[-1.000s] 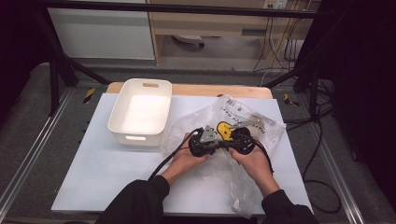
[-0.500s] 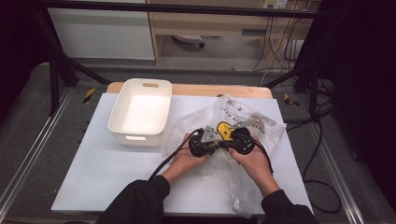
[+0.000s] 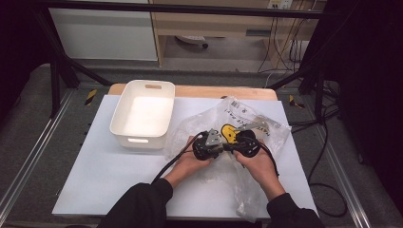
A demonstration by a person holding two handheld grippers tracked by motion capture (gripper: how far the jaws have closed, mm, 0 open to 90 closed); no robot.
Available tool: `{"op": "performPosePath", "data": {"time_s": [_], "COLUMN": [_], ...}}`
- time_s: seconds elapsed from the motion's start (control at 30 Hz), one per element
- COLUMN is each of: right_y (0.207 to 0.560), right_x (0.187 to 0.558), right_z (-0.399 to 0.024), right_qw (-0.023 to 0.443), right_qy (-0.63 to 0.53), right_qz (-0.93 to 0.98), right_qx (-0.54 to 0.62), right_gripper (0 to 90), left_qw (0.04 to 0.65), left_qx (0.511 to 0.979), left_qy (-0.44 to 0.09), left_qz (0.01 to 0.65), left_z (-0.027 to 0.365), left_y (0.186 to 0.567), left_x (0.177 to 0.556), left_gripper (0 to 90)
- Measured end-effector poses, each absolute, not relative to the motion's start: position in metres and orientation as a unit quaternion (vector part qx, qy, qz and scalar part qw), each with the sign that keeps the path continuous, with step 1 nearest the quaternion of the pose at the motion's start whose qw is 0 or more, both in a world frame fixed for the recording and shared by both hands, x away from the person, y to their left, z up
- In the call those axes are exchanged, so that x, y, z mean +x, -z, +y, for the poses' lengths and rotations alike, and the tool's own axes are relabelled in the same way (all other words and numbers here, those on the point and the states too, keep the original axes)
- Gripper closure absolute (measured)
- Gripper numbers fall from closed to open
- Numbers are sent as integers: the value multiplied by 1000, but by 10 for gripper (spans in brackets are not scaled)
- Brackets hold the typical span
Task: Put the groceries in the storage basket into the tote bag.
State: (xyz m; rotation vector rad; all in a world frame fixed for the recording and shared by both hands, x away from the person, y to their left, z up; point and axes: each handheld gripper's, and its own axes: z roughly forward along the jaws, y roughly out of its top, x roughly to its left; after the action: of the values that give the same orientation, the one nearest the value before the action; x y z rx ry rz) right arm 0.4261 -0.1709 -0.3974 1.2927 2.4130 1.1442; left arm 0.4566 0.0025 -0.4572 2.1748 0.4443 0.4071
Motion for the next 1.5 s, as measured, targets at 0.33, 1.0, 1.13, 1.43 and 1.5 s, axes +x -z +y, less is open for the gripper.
{"op": "performPosePath", "data": {"time_s": [0.33, 1.0, 1.13, 1.43, 1.5], "right_y": [398, 397, 396, 398, 401], "right_x": [427, 427, 426, 422, 421], "right_z": [-172, -177, -179, -179, -178], "right_qw": [86, 91, 92, 92, 91], "right_qy": [-384, -383, -383, -384, -384], "right_qz": [809, 807, 806, 805, 806], "right_qx": [436, 439, 442, 443, 441], "right_gripper": [900, 900, 900, 900, 900], "left_qw": [429, 435, 443, 477, 482], "left_qx": [871, 863, 858, 840, 836], "left_qy": [-158, -156, -157, -157, -158], "left_qz": [182, 206, 210, 208, 210], "left_z": [4, 19, 28, 57, 64], "left_y": [457, 449, 444, 420, 414], "left_x": [458, 445, 438, 411, 403], "left_gripper": [713, 382, 344, 326, 324]}}
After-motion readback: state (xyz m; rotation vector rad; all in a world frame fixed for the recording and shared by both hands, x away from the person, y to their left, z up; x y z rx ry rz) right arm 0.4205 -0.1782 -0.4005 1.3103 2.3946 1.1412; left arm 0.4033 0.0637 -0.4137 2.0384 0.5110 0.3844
